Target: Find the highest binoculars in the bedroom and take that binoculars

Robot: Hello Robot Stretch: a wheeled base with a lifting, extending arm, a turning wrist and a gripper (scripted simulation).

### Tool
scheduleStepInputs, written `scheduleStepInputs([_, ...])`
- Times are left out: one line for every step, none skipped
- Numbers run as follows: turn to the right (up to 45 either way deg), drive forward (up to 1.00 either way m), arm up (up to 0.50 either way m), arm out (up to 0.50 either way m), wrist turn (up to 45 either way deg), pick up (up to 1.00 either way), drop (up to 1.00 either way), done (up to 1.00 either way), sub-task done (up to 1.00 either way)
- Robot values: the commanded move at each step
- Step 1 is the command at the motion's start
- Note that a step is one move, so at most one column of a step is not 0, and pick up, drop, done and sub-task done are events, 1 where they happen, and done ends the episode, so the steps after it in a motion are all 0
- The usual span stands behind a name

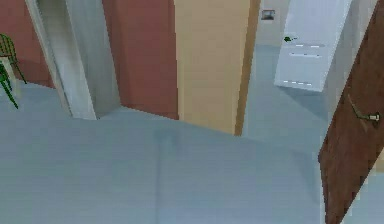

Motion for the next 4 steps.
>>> scheduleStepInputs([21.0,0.0,0.0,0.0,0.0,0.0,0.0,0.0,0.0])
scheduleStepInputs([0.0,1.0,0.0,0.0,0.0,0.0,0.0,0.0,0.0])
scheduleStepInputs([0.0,1.0,0.0,0.0,0.0,0.0,0.0,0.0,0.0])
scheduleStepInputs([6.0,0.0,0.0,0.0,0.0,0.0,0.0,0.0,0.0])
